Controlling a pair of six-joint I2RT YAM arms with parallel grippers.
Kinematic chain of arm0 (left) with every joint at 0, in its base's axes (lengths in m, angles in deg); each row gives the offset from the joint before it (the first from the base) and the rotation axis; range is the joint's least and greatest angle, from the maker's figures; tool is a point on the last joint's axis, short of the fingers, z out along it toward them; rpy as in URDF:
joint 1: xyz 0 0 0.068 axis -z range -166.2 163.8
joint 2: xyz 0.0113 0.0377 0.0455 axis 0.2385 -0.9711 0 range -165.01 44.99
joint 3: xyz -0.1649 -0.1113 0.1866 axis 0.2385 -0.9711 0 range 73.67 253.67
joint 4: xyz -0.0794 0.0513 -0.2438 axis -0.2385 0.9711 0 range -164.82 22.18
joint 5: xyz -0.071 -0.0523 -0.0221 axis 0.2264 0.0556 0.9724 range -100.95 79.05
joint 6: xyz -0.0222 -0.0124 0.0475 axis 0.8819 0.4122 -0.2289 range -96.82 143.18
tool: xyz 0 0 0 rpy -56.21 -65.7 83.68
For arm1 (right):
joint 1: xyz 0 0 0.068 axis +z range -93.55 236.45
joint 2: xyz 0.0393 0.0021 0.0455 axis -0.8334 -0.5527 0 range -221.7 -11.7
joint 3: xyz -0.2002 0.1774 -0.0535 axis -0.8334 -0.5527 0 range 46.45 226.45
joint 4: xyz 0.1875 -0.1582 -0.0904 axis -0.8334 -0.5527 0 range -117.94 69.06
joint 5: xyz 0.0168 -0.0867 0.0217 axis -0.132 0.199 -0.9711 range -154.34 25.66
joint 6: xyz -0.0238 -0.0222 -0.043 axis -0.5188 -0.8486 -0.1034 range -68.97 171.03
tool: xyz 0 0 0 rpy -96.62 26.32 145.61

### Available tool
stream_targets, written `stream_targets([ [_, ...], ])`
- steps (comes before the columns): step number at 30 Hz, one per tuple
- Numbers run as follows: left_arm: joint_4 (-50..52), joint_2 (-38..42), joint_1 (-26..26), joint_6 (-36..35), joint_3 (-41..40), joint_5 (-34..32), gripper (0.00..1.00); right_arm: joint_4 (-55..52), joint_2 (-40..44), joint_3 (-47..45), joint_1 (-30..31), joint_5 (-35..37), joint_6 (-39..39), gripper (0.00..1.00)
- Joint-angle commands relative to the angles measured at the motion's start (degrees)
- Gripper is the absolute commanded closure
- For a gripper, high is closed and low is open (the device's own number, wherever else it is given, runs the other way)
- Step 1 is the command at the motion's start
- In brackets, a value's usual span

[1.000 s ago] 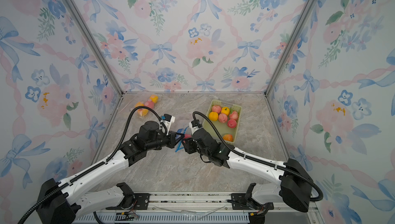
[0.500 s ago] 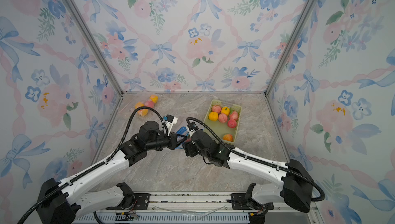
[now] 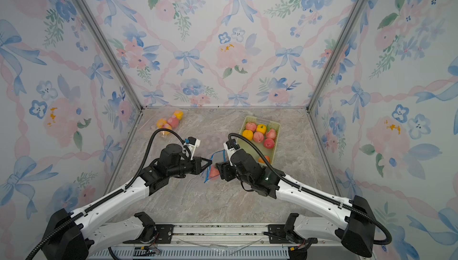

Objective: Place the peach in a zip-top bag and seal the zipper
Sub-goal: Place the peach in the zipper food storage bag, then pick up the peach from the basket.

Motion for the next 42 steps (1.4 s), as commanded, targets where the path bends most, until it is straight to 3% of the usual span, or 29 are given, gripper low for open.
stream_targets([
  [1,-1.45,0.01,-0.22,1.15,-0.8,-2.56,1.0,-8.18,2.31,2.75,-2.1,2.84,5.38,0.3],
  [5,-2.55,-0.14,-0.21,1.66,-1.62,-2.52,1.0,-21.76,1.32,7.96,-6.9,6.26,9.97,0.27],
  [8,-3.62,-0.01,-0.31,1.97,-2.35,-3.08,1.0,-29.12,-0.9,10.32,-13.7,5.11,10.55,0.24],
  [13,-3.84,-0.08,-0.43,1.59,-2.44,-4.3,1.0,-30.92,-4.44,10.48,-24.8,-1.67,6.27,0.2],
  [17,-4.35,0.0,-0.43,1.24,-2.57,-4.41,1.0,-32.18,-9.99,11.84,-29.96,-3.11,3.29,0.2],
  [34,-6.44,0.69,-0.43,1.91,-4.6,-4.23,1.0,-39.31,-36.39,26.42,-33.48,3.34,-0.57,0.26],
  [42,-6.94,0.96,-0.43,2.03,-5.06,-4.41,1.0,-41.14,-39.88,27.23,-33.61,3.62,-0.54,0.25],
])
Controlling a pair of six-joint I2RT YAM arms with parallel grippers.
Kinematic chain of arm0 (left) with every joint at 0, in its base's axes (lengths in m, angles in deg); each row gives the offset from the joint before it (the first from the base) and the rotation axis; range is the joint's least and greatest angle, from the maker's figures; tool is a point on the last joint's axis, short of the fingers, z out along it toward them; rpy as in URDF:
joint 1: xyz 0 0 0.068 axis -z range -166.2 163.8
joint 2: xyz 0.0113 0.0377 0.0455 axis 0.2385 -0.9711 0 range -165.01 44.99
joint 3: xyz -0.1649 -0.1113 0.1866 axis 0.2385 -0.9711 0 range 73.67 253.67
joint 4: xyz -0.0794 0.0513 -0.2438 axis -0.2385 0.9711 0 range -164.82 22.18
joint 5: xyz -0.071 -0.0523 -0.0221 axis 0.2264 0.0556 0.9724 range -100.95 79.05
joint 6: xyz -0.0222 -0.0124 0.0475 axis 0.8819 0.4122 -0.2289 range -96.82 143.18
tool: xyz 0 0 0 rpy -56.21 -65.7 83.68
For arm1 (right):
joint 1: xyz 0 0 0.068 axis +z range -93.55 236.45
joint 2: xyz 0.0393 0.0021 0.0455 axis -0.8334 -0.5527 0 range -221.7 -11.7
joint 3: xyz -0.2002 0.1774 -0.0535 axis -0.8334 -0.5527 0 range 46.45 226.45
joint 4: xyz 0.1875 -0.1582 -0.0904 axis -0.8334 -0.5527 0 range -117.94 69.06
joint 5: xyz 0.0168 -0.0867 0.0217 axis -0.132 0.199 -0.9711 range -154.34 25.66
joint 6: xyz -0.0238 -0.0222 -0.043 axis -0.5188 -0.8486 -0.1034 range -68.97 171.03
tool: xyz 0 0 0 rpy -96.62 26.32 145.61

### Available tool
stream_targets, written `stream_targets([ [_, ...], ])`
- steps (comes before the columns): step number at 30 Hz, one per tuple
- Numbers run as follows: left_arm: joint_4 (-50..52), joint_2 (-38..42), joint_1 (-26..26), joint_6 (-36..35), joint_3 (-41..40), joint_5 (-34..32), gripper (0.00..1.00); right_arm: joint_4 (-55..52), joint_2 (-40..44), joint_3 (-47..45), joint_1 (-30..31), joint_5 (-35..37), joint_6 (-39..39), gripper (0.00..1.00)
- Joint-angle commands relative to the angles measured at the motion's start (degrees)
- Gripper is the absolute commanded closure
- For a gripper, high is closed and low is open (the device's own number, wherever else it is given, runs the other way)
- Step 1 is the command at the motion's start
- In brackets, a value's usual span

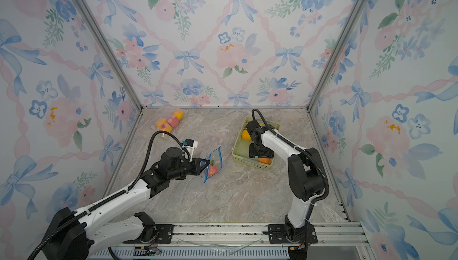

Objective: Place the peach in a zip-top bag and seal the zipper
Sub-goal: Pick up the peach from the basket.

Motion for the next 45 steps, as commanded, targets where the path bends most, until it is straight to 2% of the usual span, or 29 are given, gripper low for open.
stream_targets([
  [1,-1.86,0.76,-0.39,0.74,-0.9,-0.39,1.0,-2.91,-1.11,1.02,-0.69,0.93,-0.69,0.26],
  [13,-2.47,0.1,-0.39,0.84,-0.86,-0.21,1.0,0.72,-4.93,-0.82,-1.45,-5.85,-2.47,0.28],
  [16,-2.61,-0.02,-0.39,0.87,-0.77,-0.05,1.0,1.65,-5.09,-1.03,-1.49,-7.53,-2.65,0.26],
  [30,-2.99,0.2,-0.39,1.19,-0.73,-0.03,1.0,-2.81,-2.3,0.02,-0.88,-6.05,-4.73,0.21],
  [38,-2.82,0.2,-0.39,1.27,-0.61,-0.21,1.0,-0.84,-2.45,-2.69,-0.84,-7.47,-5.23,0.34],
  [42,-2.9,-0.16,-0.39,1.41,-0.55,-0.13,1.0,-0.07,-2.25,-3.03,-0.81,-7.3,-5.38,0.47],
  [45,-3.2,-0.45,-0.38,1.57,-0.43,0.22,1.0,0.59,-0.88,-2.95,-0.63,-7.0,-5.55,0.49],
])
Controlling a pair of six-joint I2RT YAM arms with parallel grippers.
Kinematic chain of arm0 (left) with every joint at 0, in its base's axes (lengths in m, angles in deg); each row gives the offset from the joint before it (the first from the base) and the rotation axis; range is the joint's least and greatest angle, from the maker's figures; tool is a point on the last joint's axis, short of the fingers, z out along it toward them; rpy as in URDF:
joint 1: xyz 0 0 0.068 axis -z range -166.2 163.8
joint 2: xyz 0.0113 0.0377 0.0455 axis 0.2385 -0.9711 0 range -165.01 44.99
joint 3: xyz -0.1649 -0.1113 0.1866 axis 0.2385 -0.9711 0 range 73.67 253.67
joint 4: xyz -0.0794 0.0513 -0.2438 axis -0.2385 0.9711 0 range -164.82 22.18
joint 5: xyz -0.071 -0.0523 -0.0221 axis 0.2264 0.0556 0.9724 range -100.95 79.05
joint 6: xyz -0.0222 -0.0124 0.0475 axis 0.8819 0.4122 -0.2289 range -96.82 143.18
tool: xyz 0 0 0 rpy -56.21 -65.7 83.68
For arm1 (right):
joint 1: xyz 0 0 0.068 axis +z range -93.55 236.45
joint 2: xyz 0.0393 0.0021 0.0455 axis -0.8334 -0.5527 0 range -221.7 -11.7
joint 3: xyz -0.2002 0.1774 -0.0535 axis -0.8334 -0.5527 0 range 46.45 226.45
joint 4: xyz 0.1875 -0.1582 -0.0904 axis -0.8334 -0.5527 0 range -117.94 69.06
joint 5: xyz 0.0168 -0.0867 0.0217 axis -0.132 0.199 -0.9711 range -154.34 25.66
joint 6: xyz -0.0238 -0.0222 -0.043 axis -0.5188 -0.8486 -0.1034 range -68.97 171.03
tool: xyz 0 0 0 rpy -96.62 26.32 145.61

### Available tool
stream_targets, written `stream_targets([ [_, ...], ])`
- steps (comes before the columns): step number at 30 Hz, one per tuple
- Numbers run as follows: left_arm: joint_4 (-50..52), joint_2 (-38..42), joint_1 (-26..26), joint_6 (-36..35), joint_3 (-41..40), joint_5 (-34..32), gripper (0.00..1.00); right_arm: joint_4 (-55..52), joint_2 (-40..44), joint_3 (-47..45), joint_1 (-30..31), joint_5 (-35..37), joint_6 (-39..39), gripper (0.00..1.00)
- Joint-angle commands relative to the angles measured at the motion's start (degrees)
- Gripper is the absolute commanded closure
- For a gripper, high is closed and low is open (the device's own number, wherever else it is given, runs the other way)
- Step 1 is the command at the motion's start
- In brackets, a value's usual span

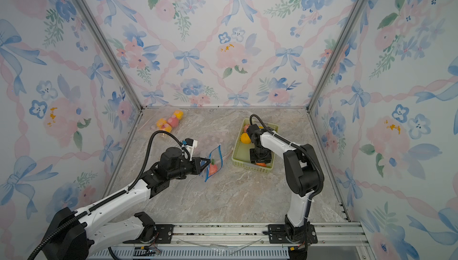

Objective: Place the peach in a zip-top bag and seal the zipper
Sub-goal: Pick up the peach from the basket.

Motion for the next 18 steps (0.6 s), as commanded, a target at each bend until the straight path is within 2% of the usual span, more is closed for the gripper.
stream_targets([
  [1,-1.39,-0.43,-0.39,0.61,-0.2,0.28,1.0,0.21,2.98,-0.66,0.42,0.18,-0.24,0.49],
  [9,-2.29,-0.78,-0.38,1.09,-0.07,0.82,1.0,4.69,12.49,-2.22,2.47,2.36,0.48,0.56],
  [14,-3.05,-1.4,-0.39,1.61,0.02,1.17,1.0,10.5,20.83,-4.97,5.6,0.01,2.16,0.57],
  [18,-3.5,-1.83,-0.26,2.03,0.26,1.26,1.0,19.3,28.01,-9.45,10.37,-2.86,5.73,0.58],
])
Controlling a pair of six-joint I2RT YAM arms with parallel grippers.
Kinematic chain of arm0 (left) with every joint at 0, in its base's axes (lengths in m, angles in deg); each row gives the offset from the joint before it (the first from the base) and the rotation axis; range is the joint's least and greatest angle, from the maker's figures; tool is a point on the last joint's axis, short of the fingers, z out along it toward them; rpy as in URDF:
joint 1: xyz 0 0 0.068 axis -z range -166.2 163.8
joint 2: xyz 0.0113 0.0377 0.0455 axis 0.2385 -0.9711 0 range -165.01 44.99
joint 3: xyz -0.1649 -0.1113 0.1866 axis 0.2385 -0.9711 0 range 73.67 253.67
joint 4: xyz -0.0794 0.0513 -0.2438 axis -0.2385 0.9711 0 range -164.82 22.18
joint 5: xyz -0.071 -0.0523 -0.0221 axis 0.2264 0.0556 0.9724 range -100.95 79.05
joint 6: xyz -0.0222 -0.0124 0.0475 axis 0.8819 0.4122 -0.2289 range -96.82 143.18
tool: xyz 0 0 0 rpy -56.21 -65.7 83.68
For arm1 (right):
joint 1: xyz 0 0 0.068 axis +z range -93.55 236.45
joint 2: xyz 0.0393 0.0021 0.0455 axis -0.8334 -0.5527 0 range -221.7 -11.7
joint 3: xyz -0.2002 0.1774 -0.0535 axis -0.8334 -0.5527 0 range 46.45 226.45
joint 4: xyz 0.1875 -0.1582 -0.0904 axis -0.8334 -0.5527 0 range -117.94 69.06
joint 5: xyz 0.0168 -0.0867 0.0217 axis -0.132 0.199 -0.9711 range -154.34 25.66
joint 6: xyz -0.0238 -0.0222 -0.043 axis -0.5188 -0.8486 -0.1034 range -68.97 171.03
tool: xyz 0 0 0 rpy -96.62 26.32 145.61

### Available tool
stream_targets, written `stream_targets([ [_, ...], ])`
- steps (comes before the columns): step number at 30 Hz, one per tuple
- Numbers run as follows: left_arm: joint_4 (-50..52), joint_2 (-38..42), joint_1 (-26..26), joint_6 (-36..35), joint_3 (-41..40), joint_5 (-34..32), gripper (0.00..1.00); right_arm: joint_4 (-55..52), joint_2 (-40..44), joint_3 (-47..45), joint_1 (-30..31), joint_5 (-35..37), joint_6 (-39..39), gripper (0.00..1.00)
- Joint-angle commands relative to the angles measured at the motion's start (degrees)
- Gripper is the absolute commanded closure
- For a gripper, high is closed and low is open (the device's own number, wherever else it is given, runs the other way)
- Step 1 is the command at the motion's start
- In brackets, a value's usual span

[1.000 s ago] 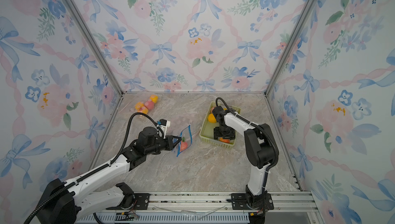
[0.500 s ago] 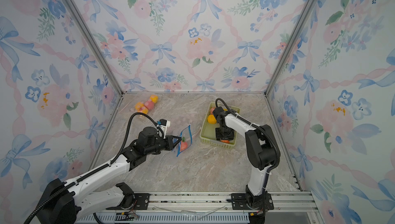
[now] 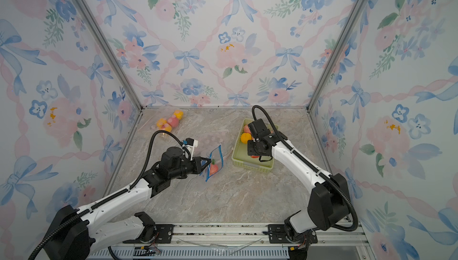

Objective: Place the peach in a zip-top bag and seal the zipper
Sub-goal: Pick up the peach from the basket, then place the peach in the zipper food storage bag.

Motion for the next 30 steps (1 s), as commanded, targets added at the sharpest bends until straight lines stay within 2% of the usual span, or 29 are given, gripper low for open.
stream_targets([
  [1,-1.96,-0.68,-0.26,0.92,0.34,0.9,1.0,10.23,5.29,-4.2,4.3,-3.54,4.6,0.58],
  [7,-2.03,-1.03,-0.04,1.05,1.42,0.97,1.0,27.0,9.96,-12.14,11.2,-5.55,13.01,0.59],
  [16,-4.36,-1.86,0.5,2.52,1.86,1.11,1.0,38.99,4.91,-14.27,20.35,-0.73,16.48,0.6],
  [27,-4.9,0.94,0.76,3.74,2.52,0.71,1.0,46.68,1.65,-18.55,22.1,5.41,20.0,0.59],
  [30,-5.1,0.96,0.76,4.01,2.46,0.8,1.0,47.99,1.21,-18.95,22.1,4.66,20.6,0.58],
])
